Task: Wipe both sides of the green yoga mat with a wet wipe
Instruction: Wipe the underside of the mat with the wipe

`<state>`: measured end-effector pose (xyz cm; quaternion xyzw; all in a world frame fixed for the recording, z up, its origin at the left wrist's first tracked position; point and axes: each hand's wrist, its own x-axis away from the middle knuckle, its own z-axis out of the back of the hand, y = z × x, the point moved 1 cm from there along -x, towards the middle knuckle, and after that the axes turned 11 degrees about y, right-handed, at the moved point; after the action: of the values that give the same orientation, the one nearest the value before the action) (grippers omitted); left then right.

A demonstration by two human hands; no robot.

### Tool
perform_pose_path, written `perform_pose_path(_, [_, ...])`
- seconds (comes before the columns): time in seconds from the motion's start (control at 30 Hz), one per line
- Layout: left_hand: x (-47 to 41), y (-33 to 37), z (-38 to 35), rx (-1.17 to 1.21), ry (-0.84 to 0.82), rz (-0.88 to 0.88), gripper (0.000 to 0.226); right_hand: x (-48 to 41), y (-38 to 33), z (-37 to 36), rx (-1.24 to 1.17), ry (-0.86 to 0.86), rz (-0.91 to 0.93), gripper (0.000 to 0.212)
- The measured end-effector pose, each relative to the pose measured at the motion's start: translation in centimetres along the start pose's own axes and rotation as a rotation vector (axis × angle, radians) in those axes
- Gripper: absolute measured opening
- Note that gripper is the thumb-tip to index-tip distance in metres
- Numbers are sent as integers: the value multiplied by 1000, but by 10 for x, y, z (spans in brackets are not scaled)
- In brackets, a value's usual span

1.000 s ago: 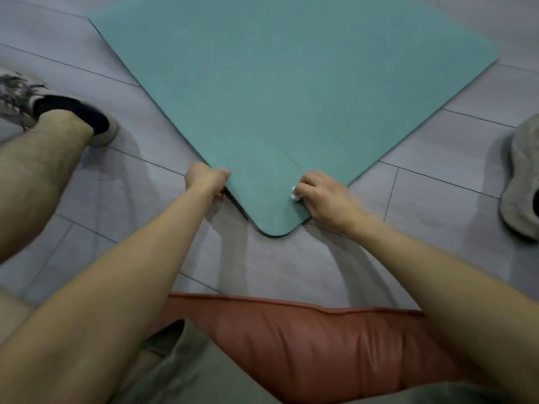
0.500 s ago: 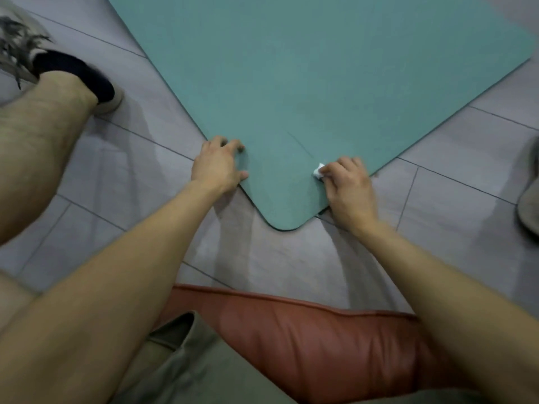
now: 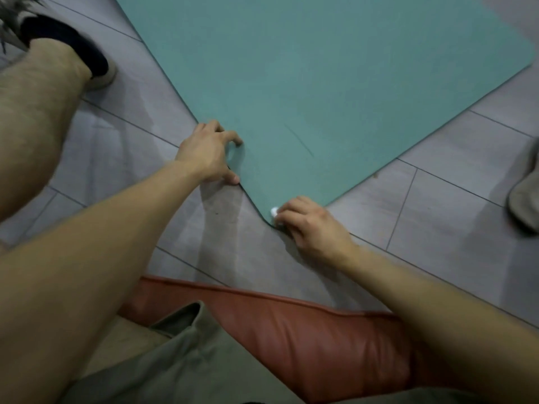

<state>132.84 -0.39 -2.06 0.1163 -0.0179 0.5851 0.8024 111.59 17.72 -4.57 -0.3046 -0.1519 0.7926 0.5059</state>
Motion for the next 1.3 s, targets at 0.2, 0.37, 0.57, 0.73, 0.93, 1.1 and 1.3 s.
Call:
perform_pose_path(0.2, [2,-2,2,-8,-10,-33,87,-42,73,37,208,253,-233,15])
perform_pose_path(0.37, [-7,-8,11,13,-18,-73,67,-45,49,8,143,236,-261,11])
perform_pose_path(0.57, [-12,-6,7,10,53,-72,77,-47,28,-7,113,221,-292,18])
perform_pose_path(0.73, [-17,-9,3,-24,63,-97,96,-47,24,-7,46,-97,184,16])
perform_pose_path(0.93, [-25,-11,8,64,-25,-36,101,-122,66,-9,176,193,-303,17])
perform_pose_path(1.1, [-27,-12,5,59,13,-53,102,-61,7,-16,-65,-238,203,21])
perform_pose_path(1.3, [-28,-18,7,78,9,-75,101,-150,54,-28,90,-34,109,19])
